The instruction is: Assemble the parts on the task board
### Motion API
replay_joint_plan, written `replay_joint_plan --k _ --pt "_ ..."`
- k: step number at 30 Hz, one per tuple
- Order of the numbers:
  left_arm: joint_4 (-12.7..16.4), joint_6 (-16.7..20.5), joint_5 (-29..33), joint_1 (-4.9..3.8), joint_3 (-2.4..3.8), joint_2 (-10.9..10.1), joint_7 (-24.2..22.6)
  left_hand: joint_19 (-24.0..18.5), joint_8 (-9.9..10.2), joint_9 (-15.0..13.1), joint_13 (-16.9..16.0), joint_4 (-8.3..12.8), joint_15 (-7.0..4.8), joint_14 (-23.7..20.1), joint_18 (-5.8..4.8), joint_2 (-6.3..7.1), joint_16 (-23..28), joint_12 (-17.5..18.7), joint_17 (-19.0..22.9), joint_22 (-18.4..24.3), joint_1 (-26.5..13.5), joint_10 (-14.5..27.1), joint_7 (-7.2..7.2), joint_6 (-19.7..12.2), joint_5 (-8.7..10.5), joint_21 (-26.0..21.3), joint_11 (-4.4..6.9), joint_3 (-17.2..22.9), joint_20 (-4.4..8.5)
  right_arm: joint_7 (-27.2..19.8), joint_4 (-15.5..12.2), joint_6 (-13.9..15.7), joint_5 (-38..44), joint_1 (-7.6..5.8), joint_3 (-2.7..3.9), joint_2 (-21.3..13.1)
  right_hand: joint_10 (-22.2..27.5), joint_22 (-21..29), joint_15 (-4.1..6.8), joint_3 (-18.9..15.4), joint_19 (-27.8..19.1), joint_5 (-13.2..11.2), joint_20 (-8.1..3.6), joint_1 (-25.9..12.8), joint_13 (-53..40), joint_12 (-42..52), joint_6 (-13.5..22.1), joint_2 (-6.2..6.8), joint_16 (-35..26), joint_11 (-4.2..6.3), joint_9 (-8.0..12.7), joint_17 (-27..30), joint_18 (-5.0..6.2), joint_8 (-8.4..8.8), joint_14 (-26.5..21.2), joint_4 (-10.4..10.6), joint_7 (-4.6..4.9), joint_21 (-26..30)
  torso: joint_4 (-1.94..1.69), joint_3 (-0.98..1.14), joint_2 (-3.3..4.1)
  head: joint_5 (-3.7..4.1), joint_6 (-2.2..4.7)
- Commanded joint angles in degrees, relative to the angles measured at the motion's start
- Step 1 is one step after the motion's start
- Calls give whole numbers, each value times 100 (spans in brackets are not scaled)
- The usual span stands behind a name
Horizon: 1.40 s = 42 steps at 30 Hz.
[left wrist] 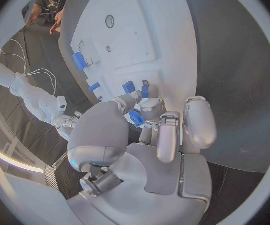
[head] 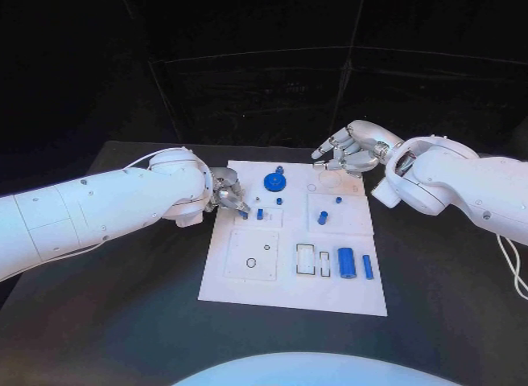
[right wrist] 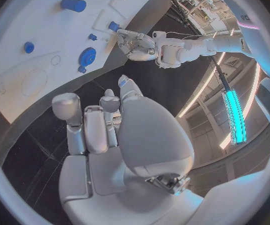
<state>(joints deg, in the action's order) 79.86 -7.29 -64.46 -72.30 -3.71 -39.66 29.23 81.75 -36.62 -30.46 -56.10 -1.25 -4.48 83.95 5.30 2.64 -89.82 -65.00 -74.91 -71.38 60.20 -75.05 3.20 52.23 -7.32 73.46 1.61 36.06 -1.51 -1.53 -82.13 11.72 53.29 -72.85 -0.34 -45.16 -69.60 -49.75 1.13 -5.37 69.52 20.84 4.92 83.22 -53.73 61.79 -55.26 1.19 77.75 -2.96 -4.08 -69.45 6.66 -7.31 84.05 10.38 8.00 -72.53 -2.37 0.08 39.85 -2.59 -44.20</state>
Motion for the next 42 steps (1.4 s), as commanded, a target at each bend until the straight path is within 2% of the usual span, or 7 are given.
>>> replay_joint_plan --k 1,20,28,32,34,40,42 --pt "11 -155 -56 5 -4 1 49 37 -21 -6 8 770 -37 605 -66 -11 -18 -32 -1509 1 27 -38 -41 9 -16 24 -9 776 2 -39 1 -58 11 -9 3 0 42 9 18 5 -45 16 1 1 3 -7 2 -5 -12 -5 3 -6 92 -27 170 -20 12 26 -2 1 0 7 -9" --pt "37 -326 -56 14 -8 7 89 29 -25 -9 28 781 -38 605 -62 -2 -18 -18 -1509 20 31 -33 -43 9 -16 6 -7 780 2 -45 12 -104 11 -9 2 -1 42 9 18 5 -45 16 1 1 3 -7 2 -5 -12 -5 3 -6 92 -27 170 -20 12 26 -7 -3 1 6 -48" --pt "1 -321 -55 15 -9 34 97 23 -36 -14 18 779 -36 605 -60 27 -18 -26 -1509 30 7 -43 -42 15 -6 -5 -9 758 2 -44 8 -107 13 -8 2 -7 42 9 18 5 -45 16 1 1 3 -7 2 -5 -12 -5 3 -6 92 -27 170 -20 12 26 1 8 0 3 -48" --pt "-35 -267 -53 15 -9 60 80 14 -66 -15 35 445 -30 605 -58 33 -18 -29 -1509 42 -343 -64 -62 85 46 -30 -7 424 -2 -43 1 -104 14 -8 2 -12 46 23 18 12 -49 33 1 1 6 -8 2 -9 -14 -5 3 -4 94 -33 171 -23 12 34 7 7 0 5 -62" --pt "-52 -255 -53 15 -9 74 75 12 -56 7 36 198 -51 605 -56 84 -18 -42 -1509 45 -572 -60 -98 132 59 -45 20 -77 2 -41 -4 -103 15 -8 2 -16 46 23 18 12 -50 33 1 0 6 -8 2 -9 -14 -5 3 -4 94 -33 171 -23 12 35 7 5 5 11 -56" --pt "-100 -271 -52 15 -10 115 73 16 14 83 22 -19 -66 605 -54 28 -18 -66 -1509 40 -544 -35 -107 189 57 -69 29 -933 31 -40 -11 -101 15 -8 2 -19 46 23 18 12 -50 33 1 0 6 -8 2 -9 -14 -5 3 -4 94 -33 171 -23 12 35 8 13 5 30 -63" --pt "-121 -280 -51 15 -10 129 77 19 38 109 16 -98 -70 605 -57 -5 -18 -74 -1509 35 -537 -32 -108 208 61 -75 26 -1188 27 -41 -13 -101 15 -8 2 -19 46 23 18 12 -50 33 1 0 6 -8 2 -9 -14 -5 3 -4 94 -33 171 -23 12 35 3 8 2 36 -64"
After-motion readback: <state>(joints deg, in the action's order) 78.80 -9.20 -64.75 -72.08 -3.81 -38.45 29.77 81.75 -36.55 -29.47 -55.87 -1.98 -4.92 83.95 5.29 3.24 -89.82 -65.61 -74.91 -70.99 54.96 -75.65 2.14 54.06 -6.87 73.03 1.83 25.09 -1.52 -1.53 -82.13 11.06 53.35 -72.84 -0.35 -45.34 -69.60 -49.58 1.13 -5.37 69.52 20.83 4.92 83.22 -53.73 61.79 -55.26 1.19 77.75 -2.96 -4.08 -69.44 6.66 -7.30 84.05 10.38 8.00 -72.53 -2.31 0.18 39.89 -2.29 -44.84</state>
